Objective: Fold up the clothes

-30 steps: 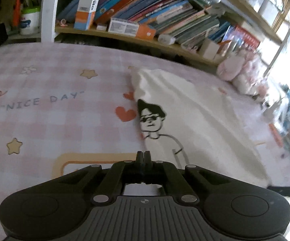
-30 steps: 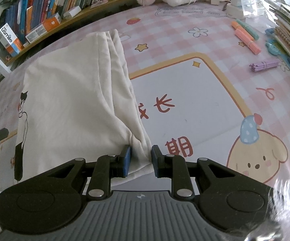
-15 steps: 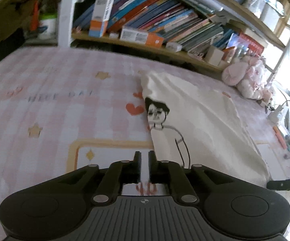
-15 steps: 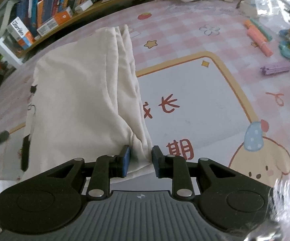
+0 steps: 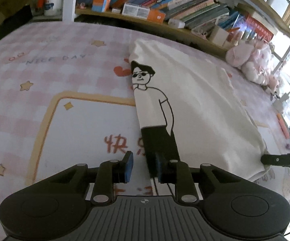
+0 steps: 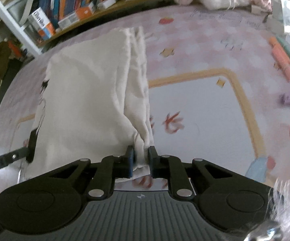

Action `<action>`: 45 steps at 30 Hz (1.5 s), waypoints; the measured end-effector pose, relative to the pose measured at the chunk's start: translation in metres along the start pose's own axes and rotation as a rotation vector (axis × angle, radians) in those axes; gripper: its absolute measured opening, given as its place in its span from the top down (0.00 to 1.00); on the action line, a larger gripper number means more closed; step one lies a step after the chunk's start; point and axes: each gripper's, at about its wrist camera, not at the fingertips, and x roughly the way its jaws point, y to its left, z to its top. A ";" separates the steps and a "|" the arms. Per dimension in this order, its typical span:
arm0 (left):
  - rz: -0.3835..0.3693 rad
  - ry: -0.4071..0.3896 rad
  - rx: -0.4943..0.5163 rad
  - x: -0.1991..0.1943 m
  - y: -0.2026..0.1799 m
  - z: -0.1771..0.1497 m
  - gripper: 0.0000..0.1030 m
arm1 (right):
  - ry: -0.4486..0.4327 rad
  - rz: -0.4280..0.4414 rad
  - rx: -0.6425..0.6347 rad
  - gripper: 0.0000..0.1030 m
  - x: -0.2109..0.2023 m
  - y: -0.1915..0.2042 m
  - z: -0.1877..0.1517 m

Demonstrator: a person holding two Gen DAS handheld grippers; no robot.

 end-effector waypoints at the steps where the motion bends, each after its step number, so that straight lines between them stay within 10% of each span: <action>1: -0.003 -0.003 -0.006 0.004 -0.003 0.001 0.91 | -0.007 -0.001 0.001 0.87 0.001 -0.004 0.004; 11: 0.028 -0.036 -0.012 0.046 -0.016 0.027 0.99 | -0.029 0.023 0.022 0.87 0.002 -0.013 0.008; 24: 0.083 -0.101 -0.007 0.002 -0.008 0.014 1.00 | -0.031 0.095 0.058 0.86 0.002 -0.012 0.011; 30: 0.088 -0.111 0.035 -0.019 -0.016 -0.003 0.94 | -0.031 0.135 0.122 0.66 -0.011 -0.022 0.009; 36: 0.100 -0.107 0.169 -0.024 -0.042 -0.020 0.84 | -0.010 0.189 0.230 0.63 -0.018 -0.035 0.006; 45: 0.100 -0.163 0.373 -0.026 -0.078 -0.035 0.37 | 0.028 0.229 0.348 0.61 -0.011 -0.041 0.001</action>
